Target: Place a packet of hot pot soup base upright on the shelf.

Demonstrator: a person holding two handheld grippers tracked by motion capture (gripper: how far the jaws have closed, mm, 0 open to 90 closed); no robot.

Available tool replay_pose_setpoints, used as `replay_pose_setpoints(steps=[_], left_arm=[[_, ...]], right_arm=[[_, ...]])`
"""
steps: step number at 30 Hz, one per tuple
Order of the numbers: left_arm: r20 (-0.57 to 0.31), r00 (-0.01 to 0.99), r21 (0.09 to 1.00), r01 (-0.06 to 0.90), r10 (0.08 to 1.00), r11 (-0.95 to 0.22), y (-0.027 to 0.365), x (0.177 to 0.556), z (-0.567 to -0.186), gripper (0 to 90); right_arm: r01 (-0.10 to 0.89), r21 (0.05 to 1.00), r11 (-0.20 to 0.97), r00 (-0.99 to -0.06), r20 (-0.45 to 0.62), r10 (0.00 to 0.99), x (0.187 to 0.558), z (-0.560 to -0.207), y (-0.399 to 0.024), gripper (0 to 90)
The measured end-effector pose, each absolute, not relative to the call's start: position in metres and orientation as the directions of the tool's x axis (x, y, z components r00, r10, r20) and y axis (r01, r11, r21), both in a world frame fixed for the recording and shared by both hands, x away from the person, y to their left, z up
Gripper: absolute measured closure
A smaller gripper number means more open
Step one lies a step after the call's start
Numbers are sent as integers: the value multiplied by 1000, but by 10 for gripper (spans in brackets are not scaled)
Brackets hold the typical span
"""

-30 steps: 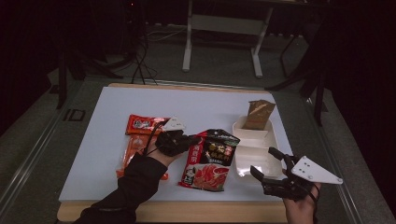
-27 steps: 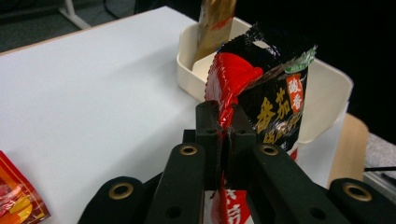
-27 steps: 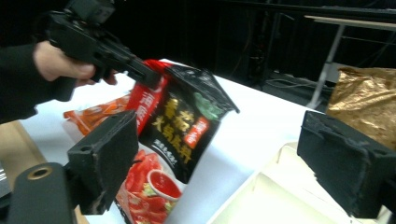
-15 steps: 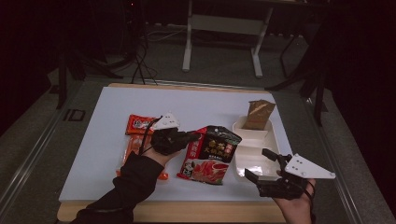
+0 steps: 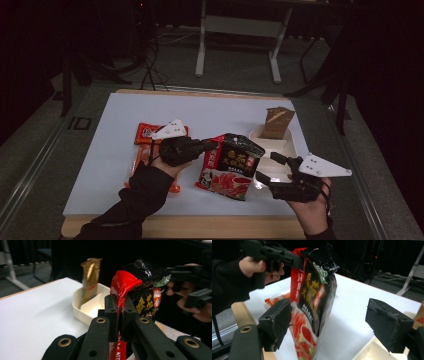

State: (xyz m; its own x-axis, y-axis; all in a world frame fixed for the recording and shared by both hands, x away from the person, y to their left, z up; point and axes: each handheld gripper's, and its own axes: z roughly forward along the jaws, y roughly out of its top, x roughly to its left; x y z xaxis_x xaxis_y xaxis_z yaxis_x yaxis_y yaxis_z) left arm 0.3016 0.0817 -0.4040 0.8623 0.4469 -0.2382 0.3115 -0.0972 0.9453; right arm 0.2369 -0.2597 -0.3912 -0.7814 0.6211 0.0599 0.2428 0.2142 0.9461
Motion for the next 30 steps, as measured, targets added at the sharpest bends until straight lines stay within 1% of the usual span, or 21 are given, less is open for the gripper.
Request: replay_pose_setpoints(steps=[1, 2, 4, 5, 7, 9, 10, 11, 12, 15, 18, 20, 22, 25, 30], left_arm=[[-259, 862, 945, 320, 436, -71, 82, 302, -405, 870], [-261, 865, 946, 317, 428, -64, 82, 302, -405, 870], [-269, 869, 946, 319, 415, -55, 82, 301, -404, 869], [-267, 869, 947, 316, 417, -52, 82, 301, -404, 869], [-277, 868, 946, 323, 413, -44, 81, 301, -404, 869], [-280, 867, 947, 319, 411, -29, 81, 300, -404, 869], [-281, 872, 948, 317, 401, -24, 80, 300, -404, 869], [-281, 872, 948, 317, 401, -24, 80, 300, -404, 869], [-284, 866, 949, 315, 411, -7, 80, 299, -403, 869], [-298, 862, 947, 320, 410, 14, 80, 299, -403, 869], [-302, 862, 947, 322, 407, 21, 78, 299, -403, 869], [-285, 866, 951, 308, 411, 12, 76, 298, -403, 869], [-294, 864, 949, 315, 409, 16, 76, 298, -404, 868], [-310, 860, 943, 333, 406, 15, 76, 300, -406, 867], [-310, 863, 943, 333, 399, 12, 77, 300, -407, 862]], right_arm=[[243, 946, 216, -782, 59, 620, 239, -390, -258, 217], [247, 944, 217, -784, 63, 618, 241, -390, -256, 223], [249, 942, 224, -787, 62, 614, 248, -387, -252, 267], [251, 943, 219, -795, 72, 602, 250, -386, -251, 271], [255, 943, 214, -804, 85, 588, 253, -384, -249, 356], [248, 946, 210, -817, 88, 570, 254, -380, -245, 391], [243, 945, 218, -821, 81, 565, 255, -378, -243, 461], [243, 945, 218, -821, 81, 565, 255, -378, -243, 461], [245, 944, 220, -830, 87, 551, 255, -377, -242, 502], [266, 938, 223, -833, 107, 544, 260, -375, -237, 566], [279, 932, 231, -827, 111, 551, 262, -374, -234, 615], [282, 935, 217, -822, 119, 557, 264, -372, -233, 647], [287, 937, 201, -820, 131, 557, 265, -371, -234, 707], [270, 938, 218, -817, 103, 567, 266, -369, -233, 737], [265, 941, 211, -816, 102, 569, 266, -367, -233, 763]])
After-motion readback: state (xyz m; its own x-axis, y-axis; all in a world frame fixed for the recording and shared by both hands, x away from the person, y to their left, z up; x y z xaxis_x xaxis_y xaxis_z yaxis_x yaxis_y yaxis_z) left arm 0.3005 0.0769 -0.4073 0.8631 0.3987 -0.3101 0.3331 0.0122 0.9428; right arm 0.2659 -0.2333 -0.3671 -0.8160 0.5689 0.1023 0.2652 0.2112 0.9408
